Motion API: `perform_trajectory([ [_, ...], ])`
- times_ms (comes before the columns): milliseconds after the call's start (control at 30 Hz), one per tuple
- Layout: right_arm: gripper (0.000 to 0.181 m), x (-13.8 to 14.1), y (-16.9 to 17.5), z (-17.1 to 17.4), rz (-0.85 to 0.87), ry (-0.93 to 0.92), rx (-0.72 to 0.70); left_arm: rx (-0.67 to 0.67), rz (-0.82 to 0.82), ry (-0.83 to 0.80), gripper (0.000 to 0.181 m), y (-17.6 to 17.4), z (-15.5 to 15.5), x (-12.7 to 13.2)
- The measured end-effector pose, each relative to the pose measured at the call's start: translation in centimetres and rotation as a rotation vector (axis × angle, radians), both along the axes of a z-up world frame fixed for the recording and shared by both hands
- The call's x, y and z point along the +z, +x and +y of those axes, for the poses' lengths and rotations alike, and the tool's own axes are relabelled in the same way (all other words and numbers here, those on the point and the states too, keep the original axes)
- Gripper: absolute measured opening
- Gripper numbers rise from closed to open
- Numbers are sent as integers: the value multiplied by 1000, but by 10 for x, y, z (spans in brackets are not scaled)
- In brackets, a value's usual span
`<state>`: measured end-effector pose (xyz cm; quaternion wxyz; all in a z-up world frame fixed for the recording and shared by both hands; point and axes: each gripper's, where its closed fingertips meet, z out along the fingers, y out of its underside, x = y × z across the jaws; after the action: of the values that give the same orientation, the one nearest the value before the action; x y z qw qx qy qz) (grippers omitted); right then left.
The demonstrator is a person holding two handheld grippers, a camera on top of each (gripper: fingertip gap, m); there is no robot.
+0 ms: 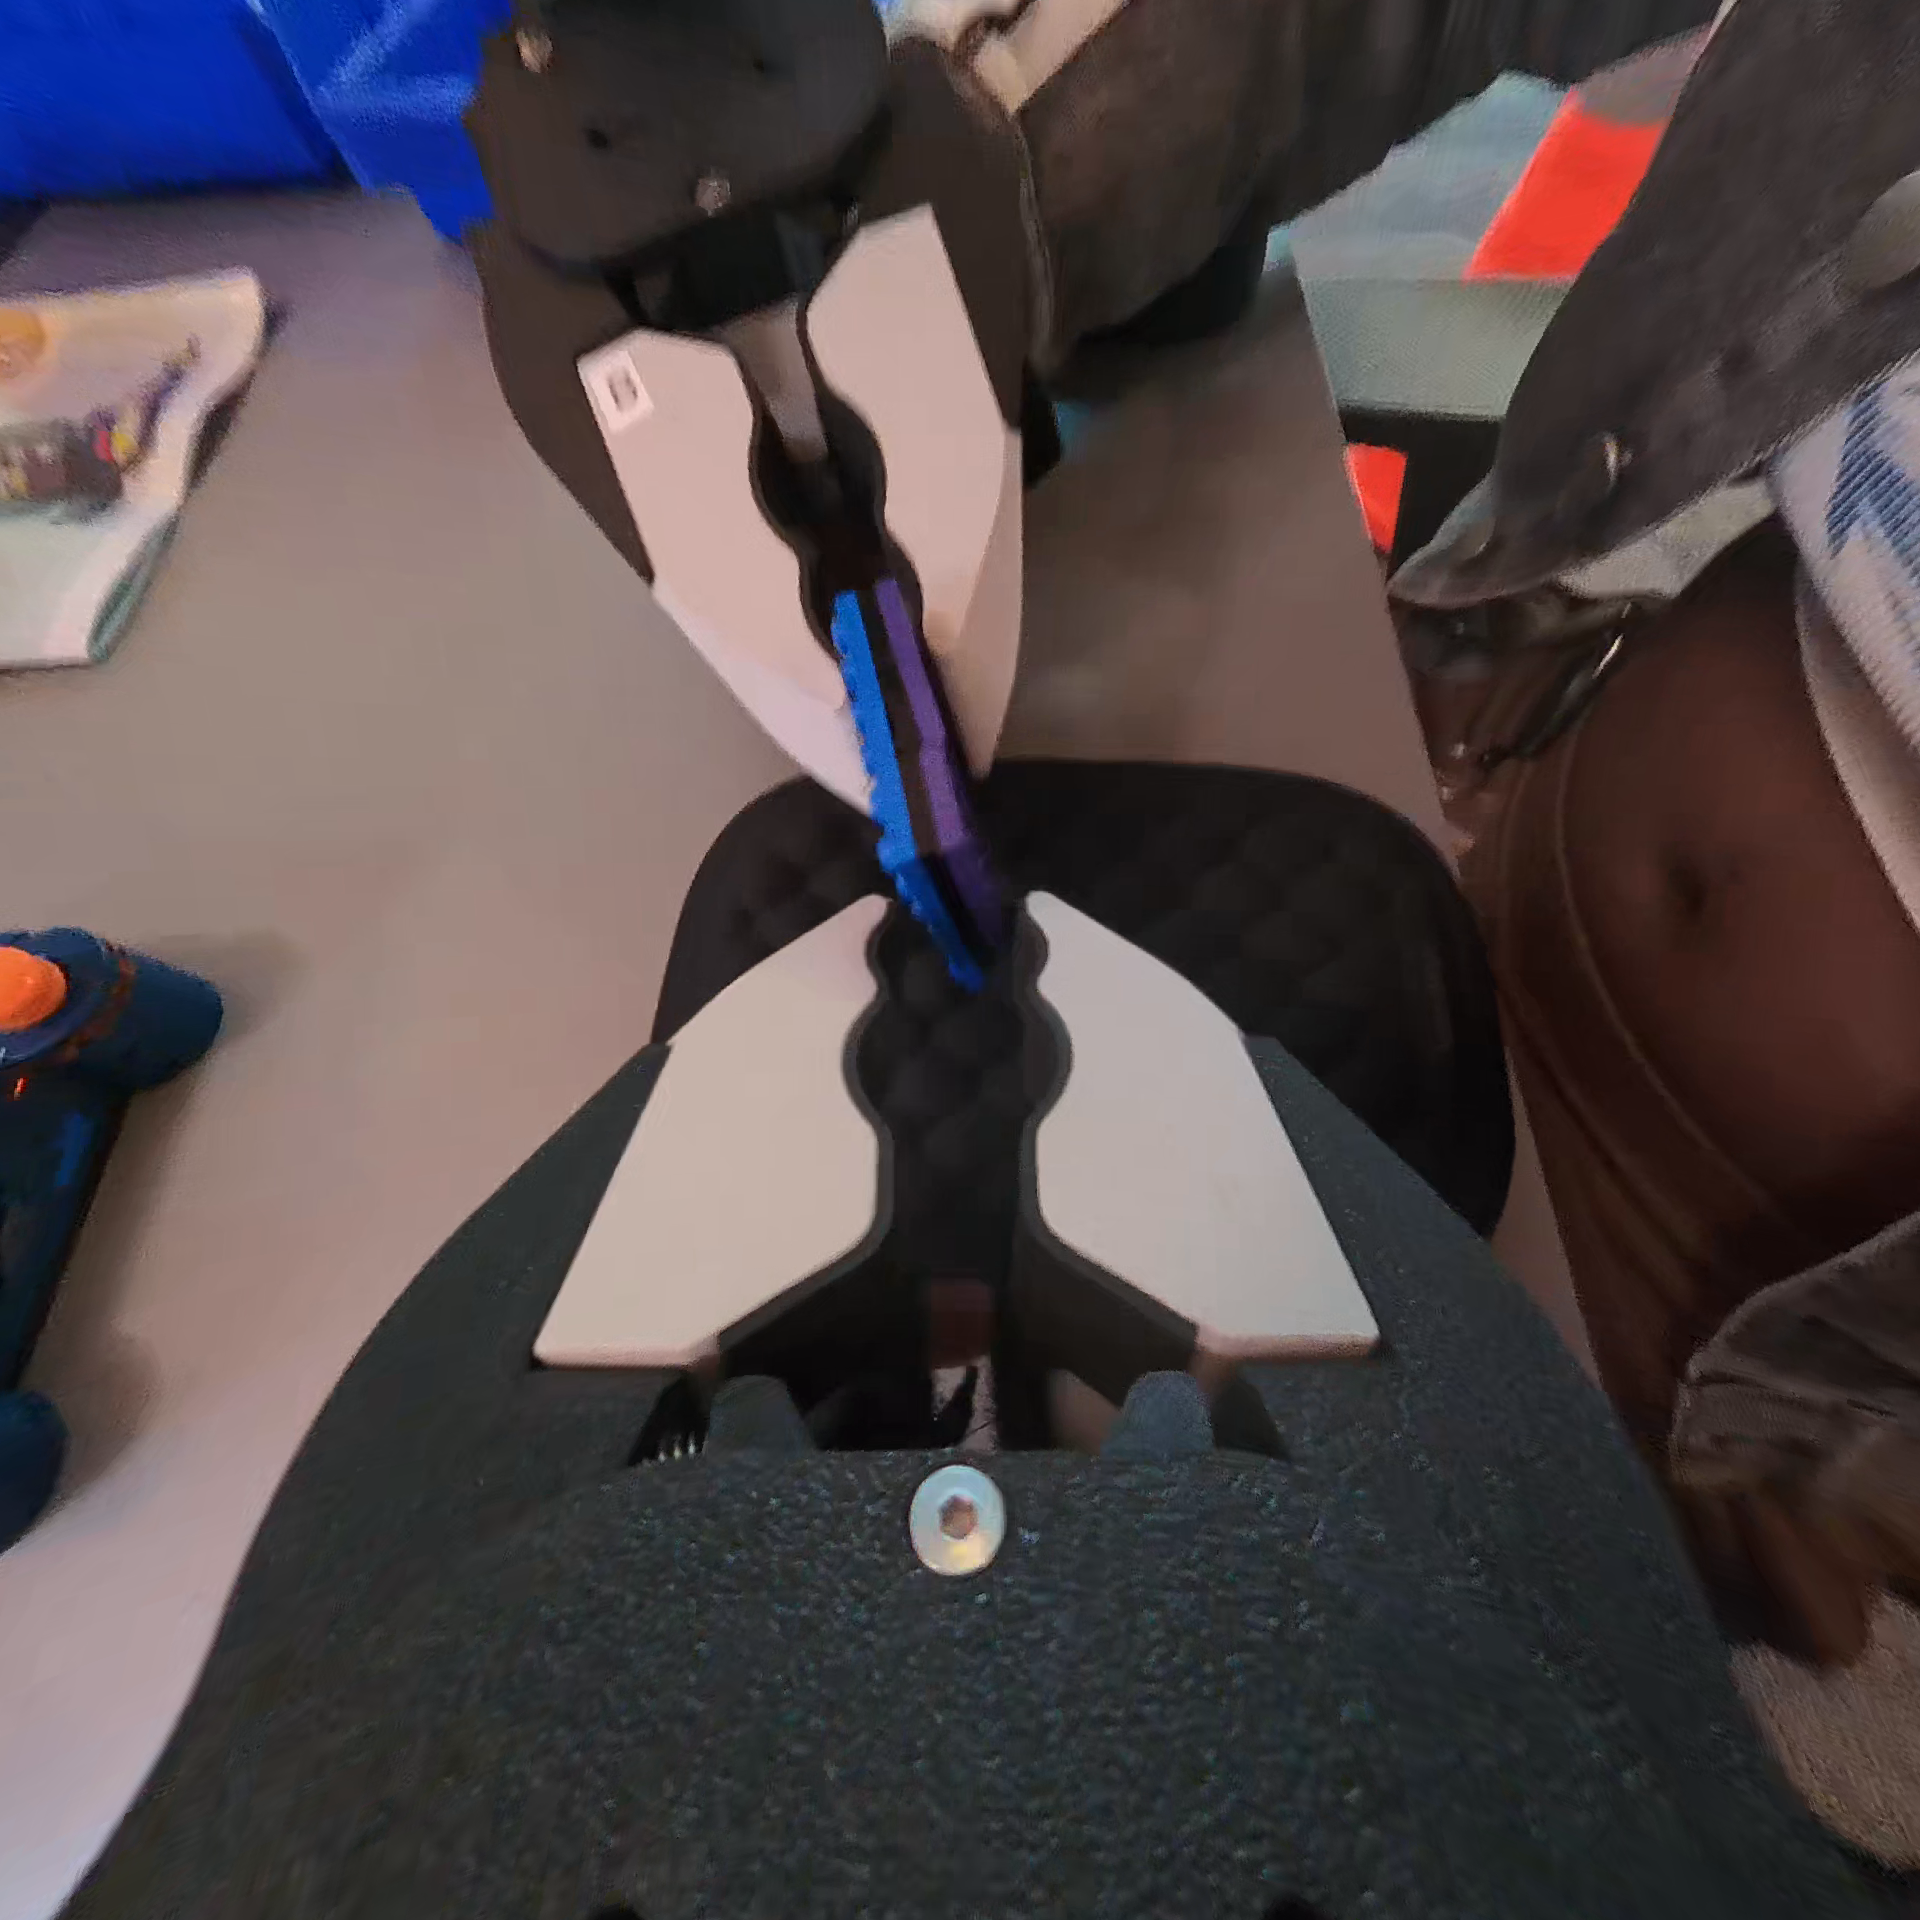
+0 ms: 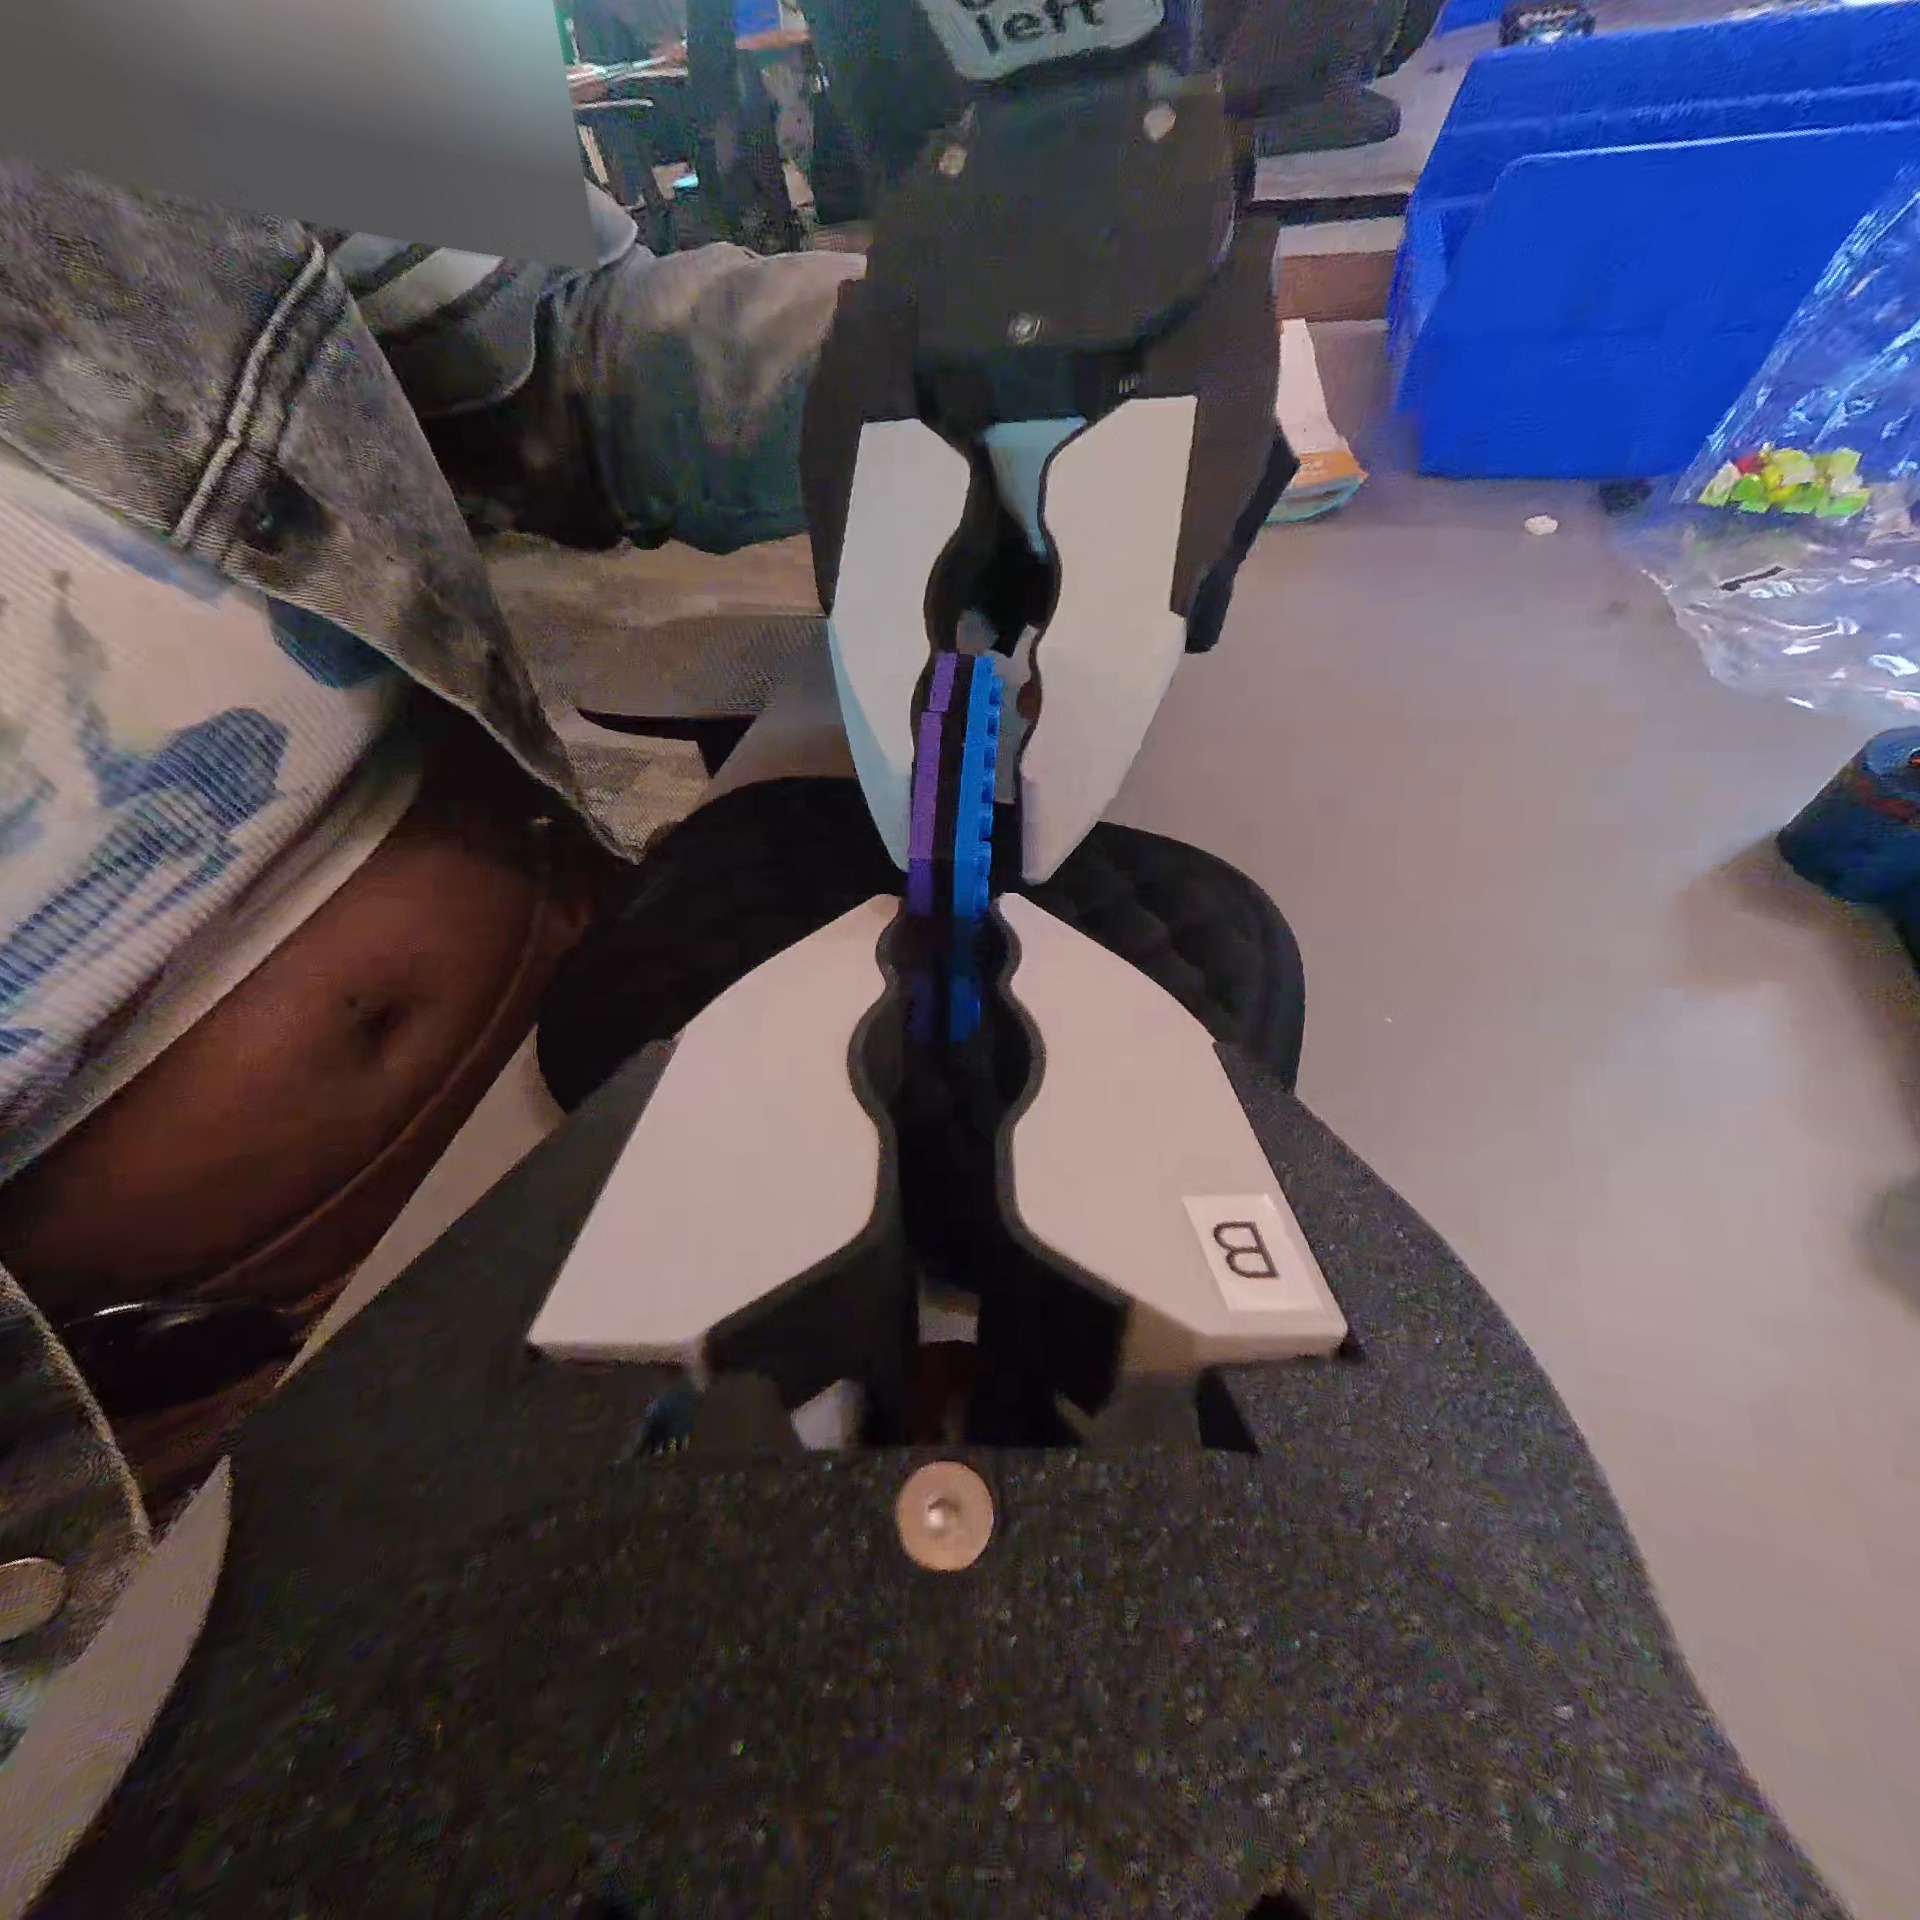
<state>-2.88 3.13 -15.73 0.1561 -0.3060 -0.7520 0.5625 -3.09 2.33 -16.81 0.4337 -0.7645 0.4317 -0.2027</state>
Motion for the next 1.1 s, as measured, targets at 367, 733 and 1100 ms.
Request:
perform_trajectory([
  [367, 15, -17, 2, -28, 12, 196, 53, -13, -220, -2, 13, 16, -11, 18],
  [733, 13, -19, 0, -26, -83, 137, 14, 27, -124, 18, 15, 10, -14, 9],
  [1100, 18, -9, 24, -53, 42, 361, 347, -353, -200, -119, 18, 30, -44, 20],
])
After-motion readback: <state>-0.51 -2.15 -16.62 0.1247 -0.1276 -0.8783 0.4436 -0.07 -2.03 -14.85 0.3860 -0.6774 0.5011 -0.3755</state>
